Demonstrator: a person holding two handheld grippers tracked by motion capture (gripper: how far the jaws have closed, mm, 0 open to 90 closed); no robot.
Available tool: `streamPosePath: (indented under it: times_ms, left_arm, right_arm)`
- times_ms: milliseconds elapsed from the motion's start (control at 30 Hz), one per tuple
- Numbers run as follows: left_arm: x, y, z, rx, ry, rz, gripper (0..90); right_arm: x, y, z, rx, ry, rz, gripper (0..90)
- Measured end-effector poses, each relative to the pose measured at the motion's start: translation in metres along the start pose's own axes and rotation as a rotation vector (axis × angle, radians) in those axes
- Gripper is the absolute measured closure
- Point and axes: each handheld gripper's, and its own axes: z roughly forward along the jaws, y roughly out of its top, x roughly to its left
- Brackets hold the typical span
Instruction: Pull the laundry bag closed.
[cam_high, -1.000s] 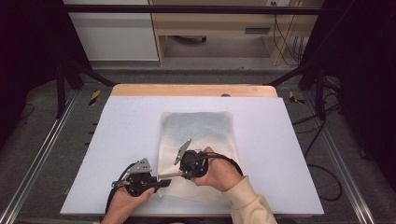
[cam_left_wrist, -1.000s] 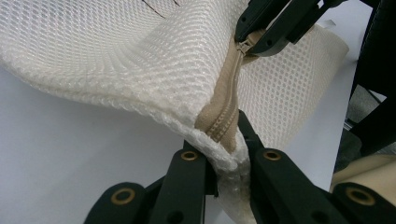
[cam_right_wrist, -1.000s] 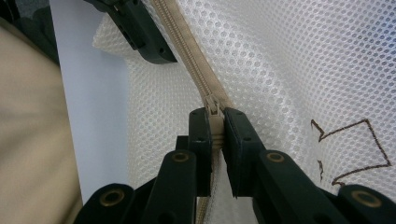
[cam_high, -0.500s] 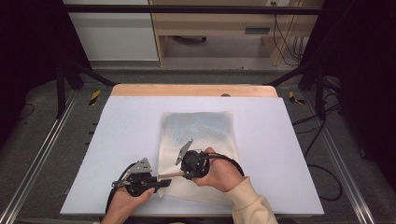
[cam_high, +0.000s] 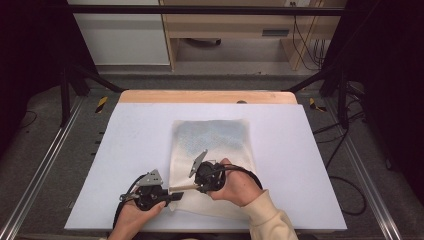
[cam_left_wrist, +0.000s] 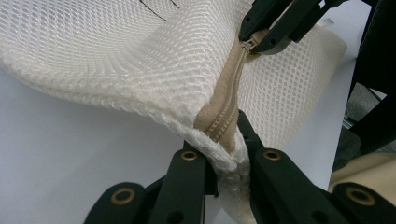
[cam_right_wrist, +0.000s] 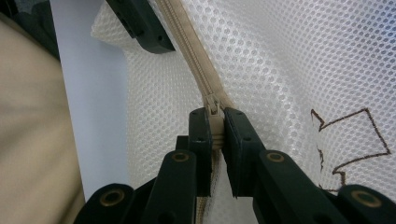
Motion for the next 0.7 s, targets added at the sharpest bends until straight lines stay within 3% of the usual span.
streamPosePath:
  times_ms: [700]
  left_arm:
    - [0.001, 0.000, -0.001, -0.002, 0.003, -0.003, 85.1]
  right_arm:
    - [-0.003, -0.016, -0.004, 0.001, -0.004, 0.038, 82.0]
